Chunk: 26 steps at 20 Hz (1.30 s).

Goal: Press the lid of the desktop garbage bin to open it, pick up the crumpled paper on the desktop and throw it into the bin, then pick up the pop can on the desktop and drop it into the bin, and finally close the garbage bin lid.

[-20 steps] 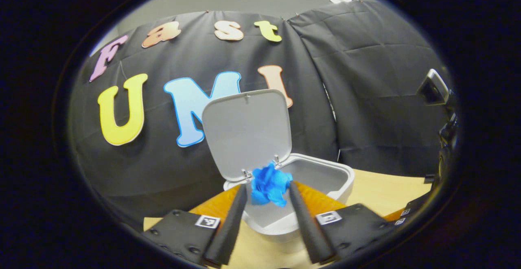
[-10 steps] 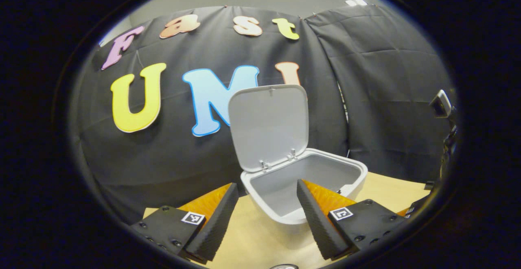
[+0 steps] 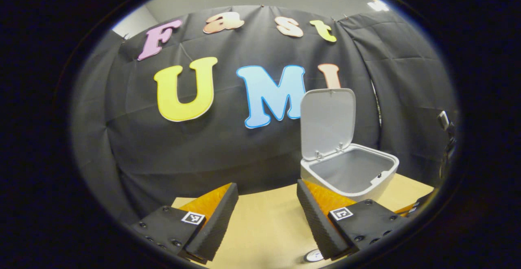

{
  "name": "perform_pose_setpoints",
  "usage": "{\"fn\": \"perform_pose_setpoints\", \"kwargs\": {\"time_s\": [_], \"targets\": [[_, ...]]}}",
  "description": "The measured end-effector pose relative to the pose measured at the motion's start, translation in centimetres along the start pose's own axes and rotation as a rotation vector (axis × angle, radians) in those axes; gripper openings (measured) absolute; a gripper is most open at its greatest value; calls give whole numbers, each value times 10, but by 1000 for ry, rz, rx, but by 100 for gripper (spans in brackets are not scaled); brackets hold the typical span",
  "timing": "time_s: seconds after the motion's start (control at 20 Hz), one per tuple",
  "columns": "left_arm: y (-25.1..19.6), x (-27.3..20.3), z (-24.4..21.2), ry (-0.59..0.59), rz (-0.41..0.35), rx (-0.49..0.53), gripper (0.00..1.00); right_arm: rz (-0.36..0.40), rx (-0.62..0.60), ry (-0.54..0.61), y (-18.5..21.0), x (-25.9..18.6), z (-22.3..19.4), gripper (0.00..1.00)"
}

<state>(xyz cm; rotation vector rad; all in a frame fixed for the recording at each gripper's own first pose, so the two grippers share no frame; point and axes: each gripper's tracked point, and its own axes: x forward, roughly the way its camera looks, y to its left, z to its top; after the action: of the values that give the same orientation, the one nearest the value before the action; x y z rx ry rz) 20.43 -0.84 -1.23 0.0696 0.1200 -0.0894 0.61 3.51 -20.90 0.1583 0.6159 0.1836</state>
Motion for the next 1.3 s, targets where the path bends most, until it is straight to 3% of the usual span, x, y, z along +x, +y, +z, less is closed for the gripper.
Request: {"fn": "perform_pose_setpoints", "kwargs": {"time_s": [0.1,0.2,0.25,0.3,0.4,0.45,0.6,0.65,1.05,1.1,1.25,1.3], "targets": [[16,-9,-4,8,30,-9,100,20,1,8,9,3,-2,4],[30,-17,-8,17,56,-19,100,19,-12,14,11,4,-3,14],[38,-20,-10,22,70,-21,96,24,-20,15,14,6,-4,14],[45,-24,-12,26,85,-24,100,30,-27,18,17,7,-5,18],[56,-31,-14,29,107,-32,96,35,-42,27,23,9,-7,41],[60,-33,-16,32,114,-36,96,39,-47,32,26,10,-9,59],[70,-43,-21,40,135,-43,100,47,-53,37,34,15,-12,83],[73,-45,-22,42,141,-48,100,46,-56,40,36,15,-12,100],[108,-63,-39,69,204,-67,100,86,-94,76,67,29,-25,100],[113,-66,-40,72,213,-66,96,89,-102,79,71,32,-27,100],[129,-73,-45,81,241,-64,96,105,-116,98,83,40,-31,100],[134,-77,-47,85,251,-65,100,111,-118,107,87,43,-34,100]]}}
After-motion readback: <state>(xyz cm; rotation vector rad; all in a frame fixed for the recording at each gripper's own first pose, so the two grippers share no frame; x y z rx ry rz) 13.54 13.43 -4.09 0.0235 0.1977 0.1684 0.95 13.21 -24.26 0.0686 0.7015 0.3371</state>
